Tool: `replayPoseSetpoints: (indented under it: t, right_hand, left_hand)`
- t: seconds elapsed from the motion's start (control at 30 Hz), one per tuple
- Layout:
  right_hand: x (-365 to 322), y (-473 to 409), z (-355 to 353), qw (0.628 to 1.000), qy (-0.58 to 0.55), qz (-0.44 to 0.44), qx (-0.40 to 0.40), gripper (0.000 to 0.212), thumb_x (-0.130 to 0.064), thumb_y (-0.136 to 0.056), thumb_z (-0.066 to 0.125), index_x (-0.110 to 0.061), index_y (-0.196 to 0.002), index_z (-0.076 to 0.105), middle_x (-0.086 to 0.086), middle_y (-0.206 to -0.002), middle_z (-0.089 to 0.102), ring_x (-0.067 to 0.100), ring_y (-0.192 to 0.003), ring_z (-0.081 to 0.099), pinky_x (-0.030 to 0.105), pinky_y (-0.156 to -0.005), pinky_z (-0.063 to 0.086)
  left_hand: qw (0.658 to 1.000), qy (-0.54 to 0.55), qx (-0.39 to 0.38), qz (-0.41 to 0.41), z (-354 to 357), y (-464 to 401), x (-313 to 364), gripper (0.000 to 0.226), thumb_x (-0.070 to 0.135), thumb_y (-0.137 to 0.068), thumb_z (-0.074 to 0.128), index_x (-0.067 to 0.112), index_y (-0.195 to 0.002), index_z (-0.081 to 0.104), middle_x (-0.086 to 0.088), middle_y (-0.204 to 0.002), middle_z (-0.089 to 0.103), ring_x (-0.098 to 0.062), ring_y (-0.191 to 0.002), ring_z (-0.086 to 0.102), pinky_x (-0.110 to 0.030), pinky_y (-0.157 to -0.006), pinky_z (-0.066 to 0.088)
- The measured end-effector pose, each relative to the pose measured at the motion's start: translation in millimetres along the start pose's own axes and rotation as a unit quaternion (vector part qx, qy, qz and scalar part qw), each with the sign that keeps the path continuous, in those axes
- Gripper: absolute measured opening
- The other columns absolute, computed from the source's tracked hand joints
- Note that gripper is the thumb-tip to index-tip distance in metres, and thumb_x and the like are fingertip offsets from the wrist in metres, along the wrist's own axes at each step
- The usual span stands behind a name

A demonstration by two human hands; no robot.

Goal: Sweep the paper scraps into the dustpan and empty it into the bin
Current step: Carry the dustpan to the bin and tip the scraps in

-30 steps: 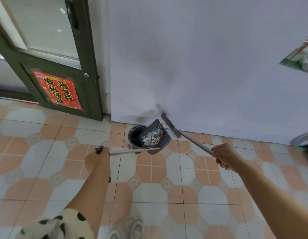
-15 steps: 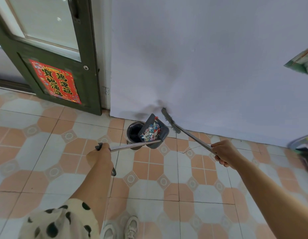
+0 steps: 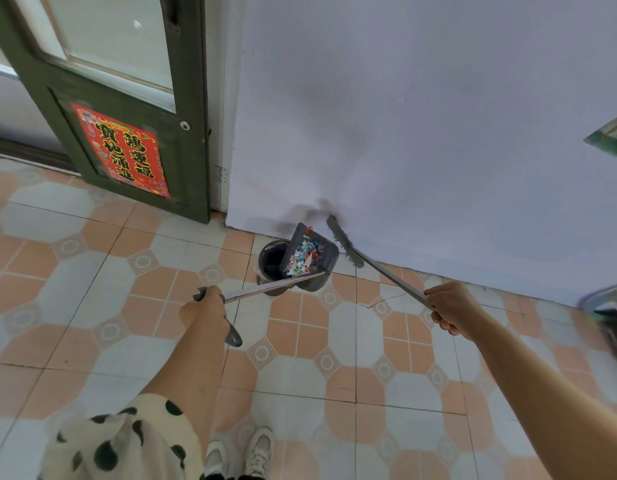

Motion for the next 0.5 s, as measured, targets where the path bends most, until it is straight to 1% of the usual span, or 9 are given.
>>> replayPoseSetpoints:
  t: [0.07,0.1,0.17,0.23,0.33,0.37,0.43,0.5]
  right_hand:
    - [-1,1,1,1.000,-0.001,-0.001,-0.001,0.032,0.001,-0.089,0.041,0.006,-0.107,0.067,0.011,-0.053,0.045,0.013,-0.031,0.031,0.015,-0.037,0.023]
    - [-1,1,2,1.000,-0.001,0.000,-0.001,0.033,0.001,-0.089,0.041,0.006,-0.108,0.067,0.011,-0.053,0.045,0.013,-0.031,0.031,0.015,-0.037,0.023]
    - [-2,3,4,1.000,-0.002,0.001,-0.002,0.033,0.001,-0.089,0.041,0.006,-0.109,0.067,0.012,-0.053,0.045,0.013,-0.033,0.031,0.015,-0.036,0.022]
    - [-3,5,6,1.000,-0.006,0.000,-0.006,0.033,0.001,-0.089,0.041,0.005,-0.109,0.067,0.012,-0.054,0.045,0.013,-0.033,0.031,0.016,-0.038,0.022]
    - [-5,7,8,1.000,-0.005,0.000,-0.006,0.034,0.001,-0.089,0.040,0.004,-0.109,0.067,0.011,-0.054,0.045,0.013,-0.033,0.031,0.015,-0.038,0.022]
    - [-5,7,8,1.000,-0.004,0.001,-0.005,0.033,0.000,-0.090,0.041,0.002,-0.108,0.068,0.011,-0.053,0.045,0.013,-0.033,0.031,0.015,-0.037,0.022]
    - [-6,8,8,1.000,-0.005,0.000,-0.005,0.031,-0.001,-0.091,0.041,0.001,-0.106,0.068,0.011,-0.053,0.045,0.013,-0.033,0.031,0.015,-0.036,0.022]
    - [-6,9,8,1.000,-0.008,-0.002,-0.004,0.030,0.000,-0.092,0.042,0.000,-0.105,0.069,0.011,-0.054,0.046,0.013,-0.032,0.031,0.015,-0.036,0.022]
  left_hand:
    - [0.999,0.025,0.026,-0.001,-3,4,-1,0.024,0.008,-0.082,0.057,0.008,-0.062,0.043,-0.006,-0.054,0.041,-0.016,-0.042,0.032,-0.024,-0.042,0.028]
    - [0.999,0.033,0.029,-0.002,-2,6,-2,0.024,0.008,-0.082,0.057,0.008,-0.063,0.043,-0.006,-0.054,0.041,-0.016,-0.041,0.031,-0.023,-0.041,0.027]
    - [0.999,0.040,0.024,-0.001,0,8,-2,0.022,0.008,-0.081,0.057,0.008,-0.064,0.044,-0.006,-0.054,0.041,-0.015,-0.041,0.032,-0.023,-0.041,0.026]
    - [0.999,0.033,0.018,0.001,3,7,-3,0.024,0.007,-0.081,0.056,0.008,-0.060,0.044,-0.006,-0.054,0.042,-0.016,-0.041,0.032,-0.024,-0.042,0.027]
    - [0.999,0.039,0.019,-0.017,2,4,-5,0.025,0.008,-0.082,0.056,0.008,-0.061,0.043,-0.006,-0.053,0.041,-0.015,-0.040,0.032,-0.023,-0.040,0.027]
    - [0.998,0.042,0.023,-0.027,1,1,-6,0.022,0.008,-0.081,0.056,0.008,-0.063,0.044,-0.006,-0.053,0.041,-0.015,-0.040,0.031,-0.022,-0.040,0.026]
    - [0.997,0.052,0.029,-0.047,-1,-3,-10,0.010,0.008,-0.081,0.055,0.006,-0.075,0.047,-0.006,-0.054,0.040,-0.015,-0.041,0.031,-0.023,-0.041,0.027]
    - [0.996,0.059,0.037,-0.054,-1,-5,-12,0.009,0.009,-0.080,0.054,0.006,-0.085,0.047,-0.006,-0.054,0.040,-0.016,-0.041,0.031,-0.023,-0.042,0.027]
Point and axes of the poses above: each hand's wrist, its own y-axis away from the middle knuckle, its own z-axis out of the palm, x = y × z, the point moved 6 cm from there along -y, towards the middle knuckle
